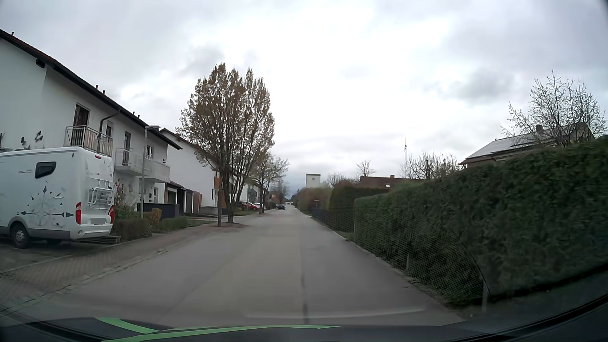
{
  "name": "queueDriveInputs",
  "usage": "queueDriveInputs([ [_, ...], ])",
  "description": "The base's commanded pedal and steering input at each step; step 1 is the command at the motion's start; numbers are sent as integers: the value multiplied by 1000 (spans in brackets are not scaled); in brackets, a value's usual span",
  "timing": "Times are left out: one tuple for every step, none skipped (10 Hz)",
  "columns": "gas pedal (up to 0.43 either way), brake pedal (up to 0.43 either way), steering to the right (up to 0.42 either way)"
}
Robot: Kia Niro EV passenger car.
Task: Follow the waypoints while adhering to traffic rules and regulations
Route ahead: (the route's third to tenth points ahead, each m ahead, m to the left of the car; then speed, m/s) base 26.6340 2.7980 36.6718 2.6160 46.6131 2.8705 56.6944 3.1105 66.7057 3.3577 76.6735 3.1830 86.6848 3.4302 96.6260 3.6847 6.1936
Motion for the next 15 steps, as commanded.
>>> queueDriveInputs([
  [169,0,-5],
  [169,0,-4],
  [169,0,-2],
  [169,0,-2],
  [169,0,-2],
  [169,0,-2],
  [169,0,-2],
  [169,0,-2],
  [169,0,-2],
  [169,0,-2],
  [169,0,-2],
  [169,0,-2],
  [169,0,-2],
  [169,0,-2],
  [169,0,-1],
])
